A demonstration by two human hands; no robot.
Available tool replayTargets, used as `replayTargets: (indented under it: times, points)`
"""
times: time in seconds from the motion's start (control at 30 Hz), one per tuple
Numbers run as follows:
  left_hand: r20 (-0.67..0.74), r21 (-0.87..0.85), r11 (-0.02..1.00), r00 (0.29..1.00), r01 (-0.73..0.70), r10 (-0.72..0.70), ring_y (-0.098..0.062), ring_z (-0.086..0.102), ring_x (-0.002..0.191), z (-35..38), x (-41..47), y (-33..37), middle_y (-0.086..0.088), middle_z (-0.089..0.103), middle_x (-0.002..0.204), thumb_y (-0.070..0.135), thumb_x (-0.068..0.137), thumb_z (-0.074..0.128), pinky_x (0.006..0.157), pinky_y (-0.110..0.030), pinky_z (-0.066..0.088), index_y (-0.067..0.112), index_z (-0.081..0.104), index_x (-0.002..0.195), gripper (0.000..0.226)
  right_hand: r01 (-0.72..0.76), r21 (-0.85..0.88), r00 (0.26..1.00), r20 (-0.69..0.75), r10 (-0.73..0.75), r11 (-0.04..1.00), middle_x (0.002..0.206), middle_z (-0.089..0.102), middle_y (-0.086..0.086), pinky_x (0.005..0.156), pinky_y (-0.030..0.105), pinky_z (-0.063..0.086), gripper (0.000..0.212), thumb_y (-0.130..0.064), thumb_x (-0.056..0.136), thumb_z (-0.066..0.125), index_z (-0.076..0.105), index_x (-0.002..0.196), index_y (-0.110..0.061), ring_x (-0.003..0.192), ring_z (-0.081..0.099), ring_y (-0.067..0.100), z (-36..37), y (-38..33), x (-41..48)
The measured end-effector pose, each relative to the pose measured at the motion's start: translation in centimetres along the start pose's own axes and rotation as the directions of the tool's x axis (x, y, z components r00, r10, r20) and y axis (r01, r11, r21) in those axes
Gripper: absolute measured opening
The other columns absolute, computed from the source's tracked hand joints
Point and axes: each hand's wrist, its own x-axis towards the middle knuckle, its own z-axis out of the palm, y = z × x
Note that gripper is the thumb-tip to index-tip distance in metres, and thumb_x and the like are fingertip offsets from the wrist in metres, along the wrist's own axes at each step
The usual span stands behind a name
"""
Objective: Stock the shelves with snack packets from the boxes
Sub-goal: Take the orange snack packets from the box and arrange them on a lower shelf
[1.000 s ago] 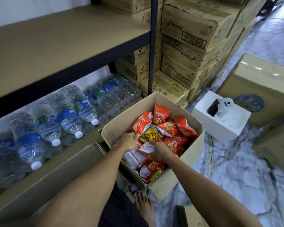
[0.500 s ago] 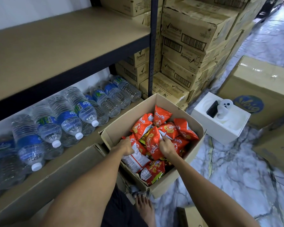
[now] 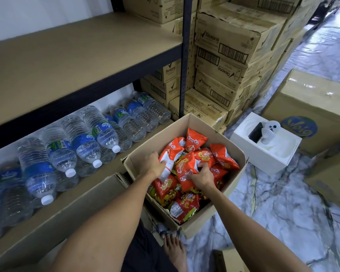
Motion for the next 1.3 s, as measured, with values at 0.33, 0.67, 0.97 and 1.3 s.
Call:
replayTargets:
  times: [0.33,0.67,0.97,1.3]
  points:
    - [0.291,0.059,0.993,0.953,-0.103,0.082,-0.023,0.061,0.098,1.1,-1.2,-0.7,-0.005,0.057,0.119,0.031,0.072,0.088,0.086,-0.04,0.054,0.025,0.054,0.091,0.038,0.081,0.098,0.985,-0.157,-0.065,0.992,0.088,0.068,-0.006,0.059,0.032,0.062,0.055,-0.009,0.09,0.068,0.05,0.141,-0.014,0.069,0.072,0.017,0.1,-0.1,0.2]
    - [0.516,0.03,1.0,0.856,-0.004,-0.012,-0.029,0.043,0.137,1.8,-1.3,-1.0,-0.009,0.044,0.152,0.044,0.078,0.081,0.114,-0.043,0.036,0.017,0.045,0.147,0.082,0.126,0.02,0.985,-0.118,-0.122,0.992,0.156,0.039,0.012,0.105,0.049,0.049,0.065,-0.017,0.103,0.052,0.018,0.158,-0.016,0.135,0.048,0.031,0.5,-0.3,-0.6]
    - [0.274,-0.084,0.984,0.953,0.158,-0.129,-0.03,0.039,0.14,1.4,-1.0,-1.1,-0.012,0.036,0.154,0.021,0.079,0.084,0.114,-0.04,0.035,0.017,0.029,0.153,0.093,0.17,-0.112,0.985,-0.012,-0.172,0.979,0.151,0.039,0.021,0.106,0.053,0.044,0.063,-0.048,0.103,0.04,0.018,0.156,-0.019,0.13,0.048,0.038,0.6,0.1,-0.8]
    - [0.006,-0.217,0.972,0.996,0.09,-0.091,-0.03,0.058,0.121,-1.2,-2.1,-0.2,-0.01,0.055,0.137,0.011,0.081,0.076,0.102,-0.042,0.049,0.027,0.024,0.153,0.091,0.112,0.072,0.992,-0.066,-0.107,0.991,0.14,0.054,0.012,0.103,0.047,0.05,0.096,-0.017,0.072,0.089,0.031,0.149,-0.022,0.123,0.057,0.029,-0.2,-2.3,-2.5]
